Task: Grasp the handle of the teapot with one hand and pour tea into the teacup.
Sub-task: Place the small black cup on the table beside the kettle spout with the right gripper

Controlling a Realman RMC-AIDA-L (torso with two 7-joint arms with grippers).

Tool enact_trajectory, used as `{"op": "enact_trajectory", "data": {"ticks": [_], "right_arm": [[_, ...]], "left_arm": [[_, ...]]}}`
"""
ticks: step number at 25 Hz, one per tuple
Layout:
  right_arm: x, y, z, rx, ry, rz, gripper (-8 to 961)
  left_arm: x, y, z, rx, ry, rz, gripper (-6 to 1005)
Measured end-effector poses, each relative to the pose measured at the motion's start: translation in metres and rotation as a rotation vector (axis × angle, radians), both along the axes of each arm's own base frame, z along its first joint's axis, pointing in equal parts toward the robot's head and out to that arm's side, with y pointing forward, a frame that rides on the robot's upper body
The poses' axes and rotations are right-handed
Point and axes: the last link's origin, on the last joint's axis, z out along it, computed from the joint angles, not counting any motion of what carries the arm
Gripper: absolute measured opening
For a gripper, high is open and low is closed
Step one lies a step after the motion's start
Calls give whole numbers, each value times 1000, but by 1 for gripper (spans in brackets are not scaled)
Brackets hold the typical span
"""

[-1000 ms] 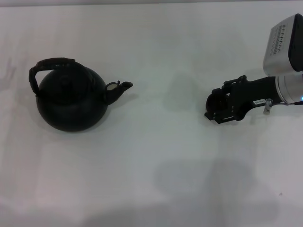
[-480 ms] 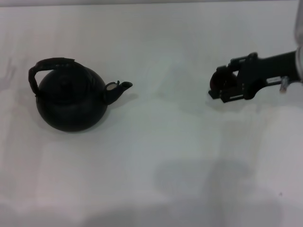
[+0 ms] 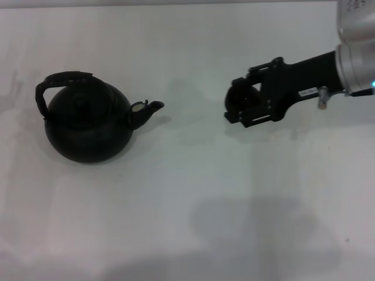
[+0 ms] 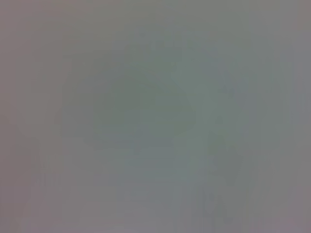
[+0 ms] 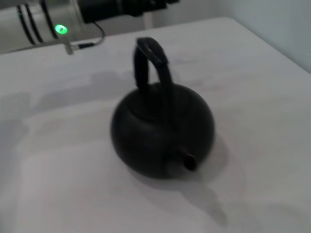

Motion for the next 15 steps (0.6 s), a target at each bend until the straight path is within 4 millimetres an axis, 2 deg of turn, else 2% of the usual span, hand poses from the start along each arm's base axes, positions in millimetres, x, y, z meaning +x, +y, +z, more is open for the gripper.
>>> {"op": "enact_trajectory", "data": {"ticks": [7,15], "right_arm": [[-11,-5,-12,-44,27,38,730],[-9,-10,-28,-67,-10,58,730]], "left_arm": [[1,-1,-2,-2,-6,0,822],[3,-1,-4,-8,-13,-12,820]]}}
